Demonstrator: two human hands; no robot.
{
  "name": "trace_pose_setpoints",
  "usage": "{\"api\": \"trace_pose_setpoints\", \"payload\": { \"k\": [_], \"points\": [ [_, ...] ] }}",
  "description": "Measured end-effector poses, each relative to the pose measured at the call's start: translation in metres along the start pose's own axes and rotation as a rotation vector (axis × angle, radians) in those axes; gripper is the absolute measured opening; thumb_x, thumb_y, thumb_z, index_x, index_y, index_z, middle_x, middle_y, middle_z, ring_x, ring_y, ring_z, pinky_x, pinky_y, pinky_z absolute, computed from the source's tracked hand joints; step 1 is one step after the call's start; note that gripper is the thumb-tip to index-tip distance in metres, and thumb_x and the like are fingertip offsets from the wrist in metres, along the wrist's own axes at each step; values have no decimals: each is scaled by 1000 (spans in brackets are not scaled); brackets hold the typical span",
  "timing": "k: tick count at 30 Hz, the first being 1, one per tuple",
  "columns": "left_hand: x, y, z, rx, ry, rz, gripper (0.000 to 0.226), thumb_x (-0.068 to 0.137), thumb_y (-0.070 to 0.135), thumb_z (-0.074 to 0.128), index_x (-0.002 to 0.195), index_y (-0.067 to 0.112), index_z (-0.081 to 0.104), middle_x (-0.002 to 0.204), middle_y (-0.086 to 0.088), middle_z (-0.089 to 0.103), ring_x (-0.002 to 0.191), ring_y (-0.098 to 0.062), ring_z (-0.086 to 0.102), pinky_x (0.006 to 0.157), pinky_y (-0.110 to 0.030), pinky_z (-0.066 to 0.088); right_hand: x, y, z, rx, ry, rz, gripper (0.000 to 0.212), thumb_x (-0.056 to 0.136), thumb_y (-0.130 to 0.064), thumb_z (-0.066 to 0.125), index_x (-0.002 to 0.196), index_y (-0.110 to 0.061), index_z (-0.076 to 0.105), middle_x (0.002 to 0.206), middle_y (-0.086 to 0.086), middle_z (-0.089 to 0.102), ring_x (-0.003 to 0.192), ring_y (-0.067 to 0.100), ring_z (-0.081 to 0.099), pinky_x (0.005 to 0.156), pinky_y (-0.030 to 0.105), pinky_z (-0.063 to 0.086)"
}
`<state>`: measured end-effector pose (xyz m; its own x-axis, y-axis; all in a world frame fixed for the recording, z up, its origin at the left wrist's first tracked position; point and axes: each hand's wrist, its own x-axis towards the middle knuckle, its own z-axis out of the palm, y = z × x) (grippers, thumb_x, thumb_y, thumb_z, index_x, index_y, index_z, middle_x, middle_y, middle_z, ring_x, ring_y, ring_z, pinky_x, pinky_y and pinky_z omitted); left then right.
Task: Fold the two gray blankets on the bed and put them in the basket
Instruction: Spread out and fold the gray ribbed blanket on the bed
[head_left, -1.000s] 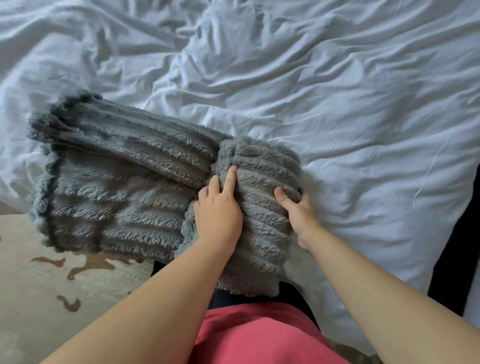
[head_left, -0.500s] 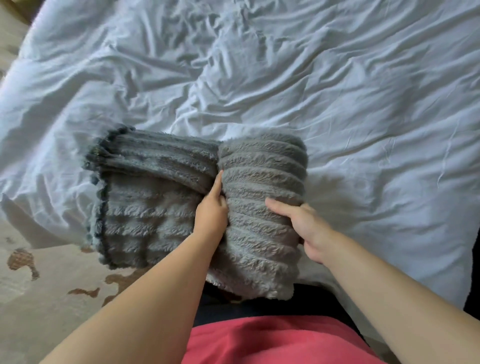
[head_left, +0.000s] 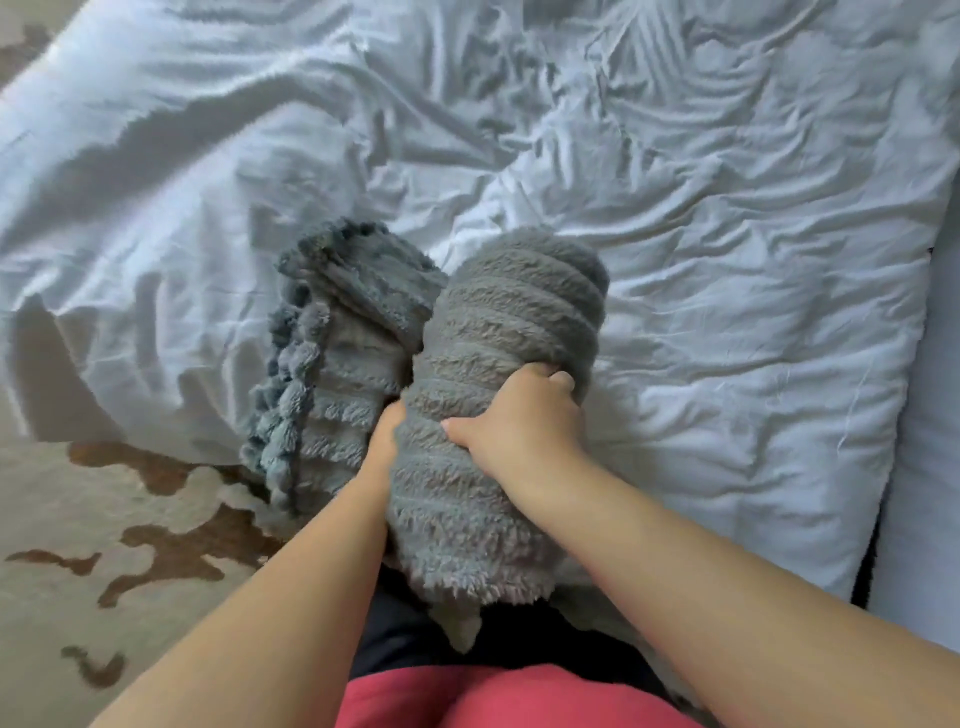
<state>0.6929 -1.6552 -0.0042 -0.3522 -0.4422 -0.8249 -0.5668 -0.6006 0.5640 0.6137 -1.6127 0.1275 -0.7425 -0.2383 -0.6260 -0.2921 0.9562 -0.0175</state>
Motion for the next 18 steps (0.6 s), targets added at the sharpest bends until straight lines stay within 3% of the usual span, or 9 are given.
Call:
{"api": "trace_pose_setpoints", "payload": {
  "k": [2,3,4,7,10,12,14,16,18],
  "points": [
    [-11,1,-32,-120,21,-39,24,101,13,42,106,1,62,106,-23,61,103,-35,55,69,-15,41,-7,-37,8,-93,3,-52,104,73,-55,74,141,6,25,131,16,36,116,31,50,71,32,37],
    [-16,-3,-47,-173,66,-37,22,99,11,45,85,8,62,86,-15,60,85,-31,54,59,-13,41,-12,-55,13,-140,0,-86,101,75,-56,72,140,7,27,130,17,37,115,32,50,70,32,37],
    [-22,-6,-61,-242,109,-42,24,98,13,47,77,13,58,78,-7,57,77,-26,52,61,-14,44,-16,-72,18,-182,0,-127,99,77,-57,70,139,8,29,129,19,37,115,32,50,70,32,38],
    [-44,-19,-108,-244,261,-22,20,96,16,44,94,15,64,93,-4,62,93,-23,56,91,-39,49,-27,-111,37,-294,16,-301,86,84,-54,62,137,7,35,132,23,36,115,33,49,72,31,36],
    [-66,-27,-144,-106,601,32,30,95,13,42,111,15,67,113,-4,66,104,-20,58,90,-33,47,-40,-140,55,-431,-27,-486,70,91,-38,55,140,7,32,141,25,31,123,31,43,83,32,42],
    [-83,-25,-153,-109,695,92,31,95,17,42,117,18,64,119,-2,64,103,-15,56,86,-27,43,-55,-152,62,-467,-109,-637,60,91,-29,53,139,5,38,145,22,36,127,32,42,92,34,45],
    [-96,-19,-148,-49,716,192,30,93,17,45,115,21,65,115,2,65,104,-16,57,83,-26,41,-69,-156,65,-480,-180,-816,41,92,-21,50,126,1,54,135,19,52,123,32,50,92,32,45],
    [-105,-12,-131,83,696,261,22,90,12,47,98,19,65,100,1,65,99,-22,58,74,-31,41,-78,-155,65,-525,-250,-964,30,95,-14,44,116,1,61,123,17,60,116,32,55,88,30,45],
    [-107,-11,-112,246,700,229,20,90,9,42,99,12,60,108,-6,63,107,-30,55,81,-40,43,-70,-147,63,-521,-282,-1071,20,93,-8,43,90,-4,63,96,12,63,98,31,56,71,30,43]
  ]
}}
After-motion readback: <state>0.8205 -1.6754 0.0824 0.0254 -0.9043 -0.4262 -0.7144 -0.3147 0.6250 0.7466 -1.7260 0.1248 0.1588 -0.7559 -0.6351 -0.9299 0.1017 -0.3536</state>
